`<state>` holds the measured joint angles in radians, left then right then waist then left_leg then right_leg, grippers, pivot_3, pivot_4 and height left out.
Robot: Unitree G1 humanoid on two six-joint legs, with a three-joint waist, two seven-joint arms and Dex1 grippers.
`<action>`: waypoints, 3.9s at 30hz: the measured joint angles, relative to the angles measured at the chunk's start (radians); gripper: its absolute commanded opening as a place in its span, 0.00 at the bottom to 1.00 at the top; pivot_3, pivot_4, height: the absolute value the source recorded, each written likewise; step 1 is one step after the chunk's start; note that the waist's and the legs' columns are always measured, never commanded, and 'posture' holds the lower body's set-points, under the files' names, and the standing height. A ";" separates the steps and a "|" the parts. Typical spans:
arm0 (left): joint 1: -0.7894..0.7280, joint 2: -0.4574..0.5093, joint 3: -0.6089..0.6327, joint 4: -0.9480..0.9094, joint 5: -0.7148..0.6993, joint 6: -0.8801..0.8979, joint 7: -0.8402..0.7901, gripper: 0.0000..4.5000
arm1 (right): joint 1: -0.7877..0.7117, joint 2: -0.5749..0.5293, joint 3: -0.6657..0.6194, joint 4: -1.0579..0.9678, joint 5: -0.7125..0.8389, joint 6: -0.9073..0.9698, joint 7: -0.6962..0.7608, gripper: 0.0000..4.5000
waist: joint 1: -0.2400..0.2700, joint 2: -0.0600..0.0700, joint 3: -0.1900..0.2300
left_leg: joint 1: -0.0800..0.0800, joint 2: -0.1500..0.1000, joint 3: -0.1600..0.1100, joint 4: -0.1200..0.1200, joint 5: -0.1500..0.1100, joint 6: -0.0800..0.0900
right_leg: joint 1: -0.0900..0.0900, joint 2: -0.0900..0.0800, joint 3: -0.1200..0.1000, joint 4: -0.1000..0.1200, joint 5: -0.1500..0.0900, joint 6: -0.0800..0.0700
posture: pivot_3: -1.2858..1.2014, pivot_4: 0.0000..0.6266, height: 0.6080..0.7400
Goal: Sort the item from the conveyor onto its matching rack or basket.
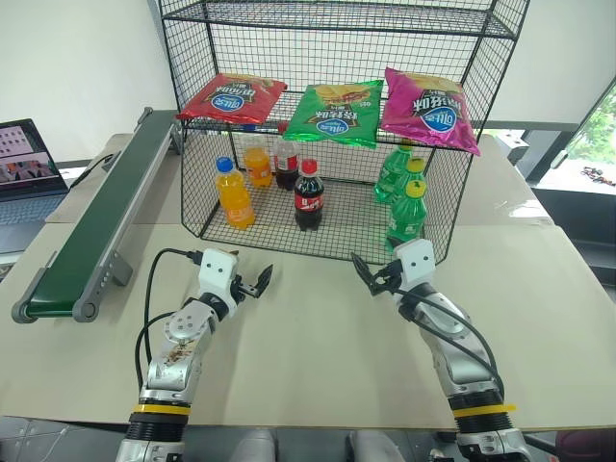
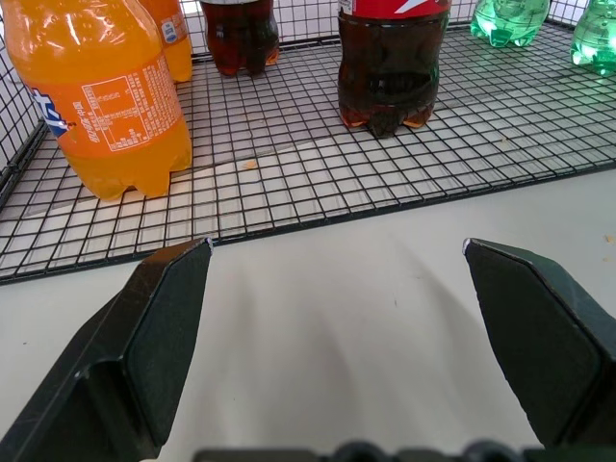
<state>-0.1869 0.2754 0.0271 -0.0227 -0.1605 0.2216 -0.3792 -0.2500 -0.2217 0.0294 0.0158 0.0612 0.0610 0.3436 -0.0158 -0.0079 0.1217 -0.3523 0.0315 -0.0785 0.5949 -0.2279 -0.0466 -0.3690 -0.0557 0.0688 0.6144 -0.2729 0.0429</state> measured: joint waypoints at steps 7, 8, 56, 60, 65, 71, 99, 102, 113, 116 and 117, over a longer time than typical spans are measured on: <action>0.008 0.016 0.007 -0.007 0.023 0.017 0.029 0.99 | 0.048 -0.021 -0.007 -0.099 0.021 0.034 0.021 1.00 | 0.000 0.000 0.000 | 0.000 0.000 0.000 0.000 0.000 0.000 | 0.000 0.000 0.000 0.000 0.000 0.000 | 0.52 0.24 0.98; 0.012 0.017 0.008 -0.012 0.023 0.021 0.031 0.99 | 0.057 -0.023 -0.009 -0.120 0.028 0.041 0.023 1.00 | 0.001 0.000 0.000 | 0.000 0.000 0.000 0.000 0.000 0.000 | 0.000 0.000 0.000 0.000 0.000 0.000 | 0.52 0.24 0.98; 0.002 0.037 0.013 -0.049 0.022 0.040 0.005 0.99 | 0.118 -0.021 0.012 -0.281 0.034 0.121 -0.003 1.00 | 0.000 0.000 0.000 | 0.000 0.000 0.000 0.000 0.000 0.000 | 0.000 0.000 0.000 0.000 0.000 0.000 | 0.52 0.24 0.98; 0.002 0.037 0.014 -0.049 0.023 0.040 0.006 0.99 | 0.112 -0.021 0.012 -0.281 0.035 0.121 -0.001 1.00 | 0.001 0.000 0.000 | 0.000 0.000 0.000 0.000 0.000 0.000 | 0.000 0.000 0.000 0.000 0.000 0.000 | 0.52 0.24 0.98; 0.006 0.037 0.014 -0.049 0.023 0.040 0.007 0.99 | 0.112 -0.021 0.015 -0.281 0.035 0.121 0.001 1.00 | 0.000 0.000 0.000 | 0.000 0.000 0.000 0.000 0.000 0.000 | 0.000 0.000 0.000 0.000 0.000 0.000 | 0.52 0.24 0.98; 0.020 0.036 0.016 -0.051 0.020 0.040 0.006 0.99 | 0.112 -0.021 0.015 -0.281 0.035 0.121 0.004 1.00 | 0.000 0.000 0.000 | 0.000 0.000 0.000 0.000 0.000 0.000 | 0.000 0.000 0.000 0.000 0.000 0.000 | 0.52 0.24 0.98; 0.615 0.115 0.781 -0.632 -1.261 0.490 0.253 0.99 | -0.153 -0.106 0.116 -0.294 0.400 0.271 0.526 1.00 | -0.030 -0.002 0.001 | 0.001 0.003 -0.001 0.001 -0.002 0.004 | 0.000 0.000 0.000 -0.001 0.000 0.000 | 0.52 0.24 0.98; 0.689 0.118 0.890 -0.615 -1.476 0.428 0.327 0.99 | -0.227 -0.103 0.138 -0.279 0.452 0.272 0.624 1.00 | -0.020 -0.001 0.001 | 0.002 0.002 -0.001 0.001 -0.002 0.004 | 0.001 0.000 -0.001 -0.001 -0.001 -0.001 | 0.52 0.24 0.98; 0.769 0.064 1.093 -0.292 -1.795 0.312 0.425 0.99 | -0.359 -0.030 0.193 -0.140 0.503 0.233 0.852 1.00 | 0.003 -0.002 0.000 | 0.002 0.002 -0.001 0.002 -0.003 0.003 | -0.001 0.000 -0.002 -0.002 -0.003 -0.004 | 0.52 0.24 0.98; 0.754 0.097 1.093 -0.212 -1.799 0.351 0.414 0.99 | -0.371 -0.024 0.193 -0.136 0.504 0.225 0.872 1.00 | 0.001 -0.004 -0.001 | 0.002 0.002 -0.001 0.002 -0.003 0.003 | -0.002 0.000 -0.002 -0.002 -0.003 -0.004 | 0.52 0.24 0.98; 0.750 0.104 1.093 -0.194 -1.800 0.360 0.410 0.99 | -0.372 -0.024 0.193 -0.134 0.504 0.223 0.875 1.00 | 0.000 -0.004 -0.001 | 0.002 0.002 -0.001 0.002 -0.003 0.003 | -0.002 0.000 -0.002 -0.002 -0.003 -0.004 | 0.52 0.24 0.98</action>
<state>0.5635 0.3792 1.1200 -0.2169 -1.9602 0.5813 0.0311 -0.6216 -0.2458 0.2221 -0.1178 0.5649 0.2838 1.2189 -0.0153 -0.0121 0.1206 -0.3502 0.0337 -0.0791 0.5966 -0.2306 -0.0435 -0.3706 -0.0553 0.0671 0.6123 -0.2758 0.0388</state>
